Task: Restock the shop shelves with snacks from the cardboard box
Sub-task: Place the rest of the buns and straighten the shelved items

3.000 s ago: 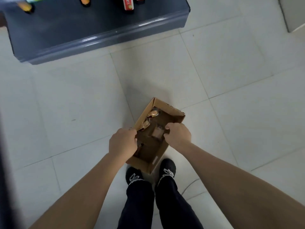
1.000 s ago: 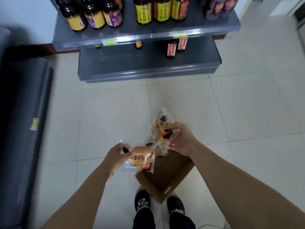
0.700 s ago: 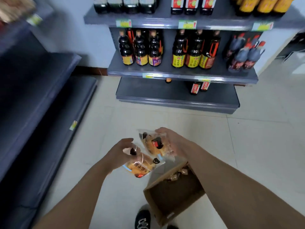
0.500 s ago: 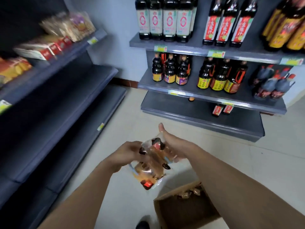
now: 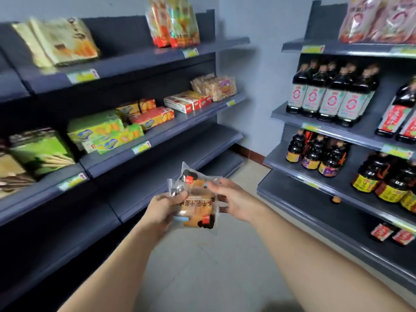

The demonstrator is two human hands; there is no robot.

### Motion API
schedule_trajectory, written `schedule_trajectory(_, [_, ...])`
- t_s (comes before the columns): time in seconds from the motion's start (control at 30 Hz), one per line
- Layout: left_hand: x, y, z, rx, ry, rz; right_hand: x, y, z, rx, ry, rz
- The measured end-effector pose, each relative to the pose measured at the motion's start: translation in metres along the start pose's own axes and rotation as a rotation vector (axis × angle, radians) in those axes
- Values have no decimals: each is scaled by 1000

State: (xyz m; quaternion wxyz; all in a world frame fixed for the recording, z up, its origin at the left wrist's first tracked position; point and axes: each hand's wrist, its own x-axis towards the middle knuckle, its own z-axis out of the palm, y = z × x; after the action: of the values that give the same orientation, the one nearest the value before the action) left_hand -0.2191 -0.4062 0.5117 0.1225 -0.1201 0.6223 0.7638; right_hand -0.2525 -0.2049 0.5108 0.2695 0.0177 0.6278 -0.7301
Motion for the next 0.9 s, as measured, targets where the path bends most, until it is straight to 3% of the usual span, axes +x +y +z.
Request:
schedule_trajectory(0.13, [-16,30,-48,-113,165,114,24,-20,79,-60,-80,-74])
schedule_trajectory(0.3, [-40,71,-111,-289,365,262,48,-39,176,-217,8,-156])
schedule_trajectory(0.4, [-55,97,-150,-342,406,338,55,-53,225,-231,-57,-192])
schedule_trajectory(0.6, [-91,152,-208,-482,513,468,67,-71,314,195,-314,-139])
schedule_trajectory(0.73, [-111,178,-241,-489,517,545,68,-75,384,88,-390,-136])
schedule_trajectory(0.9, [-137,201,-289,-440,488,666,69,-94,448,174,-423,-231])
